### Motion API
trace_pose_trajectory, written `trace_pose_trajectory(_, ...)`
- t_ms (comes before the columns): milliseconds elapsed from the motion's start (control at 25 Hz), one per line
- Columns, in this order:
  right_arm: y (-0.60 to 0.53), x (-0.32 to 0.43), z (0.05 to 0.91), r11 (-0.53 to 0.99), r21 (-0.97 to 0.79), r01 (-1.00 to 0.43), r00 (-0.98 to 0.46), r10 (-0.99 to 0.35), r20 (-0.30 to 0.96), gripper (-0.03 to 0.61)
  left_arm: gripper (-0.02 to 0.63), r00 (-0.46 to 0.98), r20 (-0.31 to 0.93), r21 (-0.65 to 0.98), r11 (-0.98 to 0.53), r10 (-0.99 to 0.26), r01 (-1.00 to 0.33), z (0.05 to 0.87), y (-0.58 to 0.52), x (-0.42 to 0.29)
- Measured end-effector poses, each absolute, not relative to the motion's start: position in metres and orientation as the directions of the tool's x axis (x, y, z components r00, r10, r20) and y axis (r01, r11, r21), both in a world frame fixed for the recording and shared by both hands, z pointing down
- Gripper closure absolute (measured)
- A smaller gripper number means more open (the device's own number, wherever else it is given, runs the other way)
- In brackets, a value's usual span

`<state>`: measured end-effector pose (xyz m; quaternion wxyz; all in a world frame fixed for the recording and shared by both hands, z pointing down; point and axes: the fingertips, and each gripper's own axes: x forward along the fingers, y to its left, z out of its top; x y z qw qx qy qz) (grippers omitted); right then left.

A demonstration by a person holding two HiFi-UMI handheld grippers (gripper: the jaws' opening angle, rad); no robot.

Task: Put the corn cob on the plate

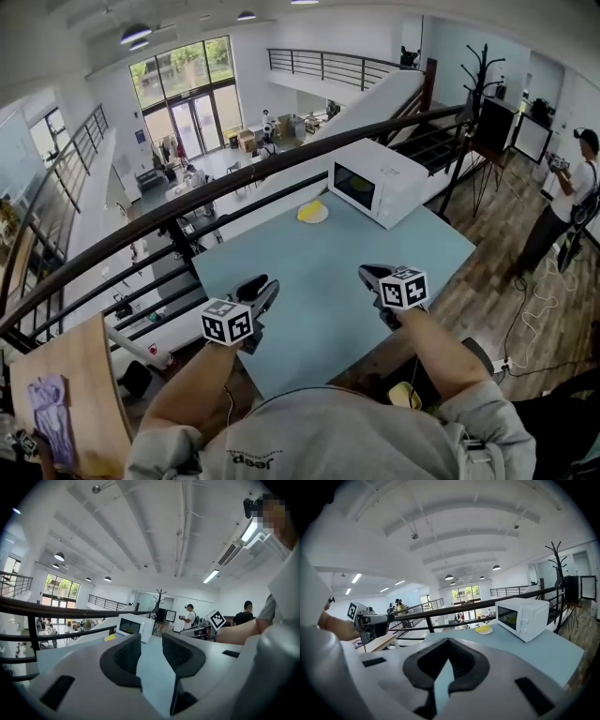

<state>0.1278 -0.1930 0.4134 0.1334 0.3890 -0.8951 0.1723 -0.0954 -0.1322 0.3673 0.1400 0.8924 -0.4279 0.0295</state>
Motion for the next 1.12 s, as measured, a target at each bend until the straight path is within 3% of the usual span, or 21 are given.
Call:
trace_pose_trajectory(360,-0.142,0.1,0.401,0.66,-0.153,-0.736,-0.663,-0.656,0.361,0.561,0.459,0.676,0.123,0.192,-0.651,-0.727,-0.735,0.357,-0.076,-0.124)
trace_pose_trajectory(760,-0.097,0.01,0.393,0.573,-0.195,-0.796,-0.603,-0.728,0.325,0.561,0.465,0.744,0.118,0.208,-0.717,-0.657,-0.666,0.364,-0.035,-0.237)
trace_pose_trajectory(1120,-0.062,-0.043,0.407,0.501,-0.215,-0.838,-0.545,-0.754,0.366,0.561,0.482,0.785,0.089,0.265,-0.745,-0.613,-0.612,0.382,-0.004,-0.316)
